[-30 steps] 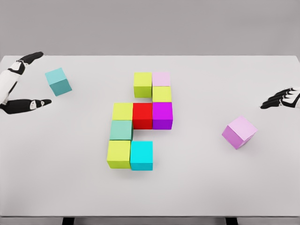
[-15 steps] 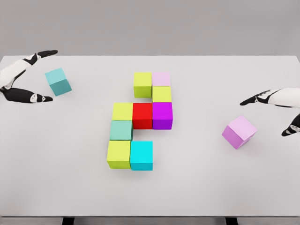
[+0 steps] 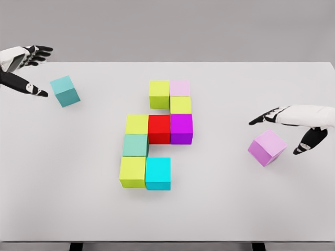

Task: Assemble the squares on the desktop into the number 2

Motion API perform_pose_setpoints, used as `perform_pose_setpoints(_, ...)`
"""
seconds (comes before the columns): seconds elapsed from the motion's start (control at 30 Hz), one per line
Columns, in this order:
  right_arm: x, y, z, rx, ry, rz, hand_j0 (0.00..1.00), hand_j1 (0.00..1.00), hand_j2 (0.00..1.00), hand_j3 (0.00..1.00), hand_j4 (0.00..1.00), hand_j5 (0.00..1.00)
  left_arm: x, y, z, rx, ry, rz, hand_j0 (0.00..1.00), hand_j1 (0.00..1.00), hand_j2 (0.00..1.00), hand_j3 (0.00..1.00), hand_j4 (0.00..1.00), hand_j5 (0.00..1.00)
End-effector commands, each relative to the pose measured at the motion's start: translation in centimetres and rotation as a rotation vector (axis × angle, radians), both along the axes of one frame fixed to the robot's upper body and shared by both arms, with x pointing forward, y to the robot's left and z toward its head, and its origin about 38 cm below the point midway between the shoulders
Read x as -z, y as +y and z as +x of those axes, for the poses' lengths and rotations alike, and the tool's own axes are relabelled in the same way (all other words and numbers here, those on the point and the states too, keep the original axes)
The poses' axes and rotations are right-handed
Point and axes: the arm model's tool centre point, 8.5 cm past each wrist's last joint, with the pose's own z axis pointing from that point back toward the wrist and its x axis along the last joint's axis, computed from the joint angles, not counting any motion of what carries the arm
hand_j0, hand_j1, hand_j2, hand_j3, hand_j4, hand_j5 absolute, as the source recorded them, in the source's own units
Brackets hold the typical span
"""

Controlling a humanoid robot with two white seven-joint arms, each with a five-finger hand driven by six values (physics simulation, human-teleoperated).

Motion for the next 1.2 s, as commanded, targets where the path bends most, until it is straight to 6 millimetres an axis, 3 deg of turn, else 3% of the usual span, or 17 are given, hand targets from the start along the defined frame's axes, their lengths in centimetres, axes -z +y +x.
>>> perform_pose_setpoints(0.0, 0.5, -0.2, 0.2, 0.005, 0.006, -0.011, 1.00, 1.00, 1.00, 1.00, 1.00, 1.00, 1.0, -1.1, -0.3, -0.072, 0.091, 0.027, 1.00, 1.00, 1.00, 1.00, 1.00, 1.00)
perform_pose_setpoints(0.03, 0.7, 0.1, 0.3, 0.002, 0.008, -0.007, 1.00, 1.00, 1.00, 1.00, 1.00, 1.00, 0.3, -1.6, -0.2, -0.074, 0.065, 0.063, 1.00, 1.00, 1.00, 1.00, 1.00, 1.00)
perform_pose_setpoints(0.13, 1.7, 0.6, 0.5, -0.006, 0.020, -0.011, 1.00, 1.00, 1.00, 1.00, 1.00, 1.00, 0.7, -4.8, 1.0, -0.042, 0.012, 0.144, 1.00, 1.00, 1.00, 1.00, 1.00, 1.00)
perform_pose_setpoints(0.23, 2.4, 0.5, 0.9, 0.002, 0.028, -0.011, 1.00, 1.00, 1.00, 1.00, 1.00, 1.00, 1.1, -6.3, 1.0, -0.018, -0.003, 0.196, 1.00, 1.00, 1.00, 1.00, 1.00, 1.00)
perform_pose_setpoints(0.4, 3.6, 0.9, 1.1, -0.005, 0.046, -0.023, 1.00, 1.00, 1.00, 1.00, 1.00, 1.00, 1.4, -7.2, 1.2, -0.011, -0.024, 0.266, 1.00, 1.00, 1.00, 1.00, 1.00, 1.00)
perform_pose_setpoints(0.67, 4.5, 0.5, 1.4, 0.011, 0.059, -0.038, 1.00, 1.00, 1.00, 1.00, 1.00, 1.00, 3.5, -9.5, 1.6, 0.036, 0.000, 0.336, 1.00, 1.00, 1.00, 1.00, 1.00, 1.00)
perform_pose_setpoints(1.03, 5.8, 1.1, 1.5, -0.006, 0.069, -0.061, 0.95, 0.95, 0.95, 0.95, 0.95, 0.95, 4.6, -6.9, 3.0, -0.042, 0.058, 0.354, 1.00, 1.00, 1.00, 1.00, 1.00, 1.00)
perform_pose_setpoints(1.17, 5.7, 1.1, 1.5, -0.010, 0.067, -0.061, 0.75, 0.75, 0.75, 0.75, 0.75, 0.75, 4.3, -6.6, 3.3, -0.051, 0.056, 0.354, 1.00, 1.00, 1.00, 1.00, 1.00, 1.00)
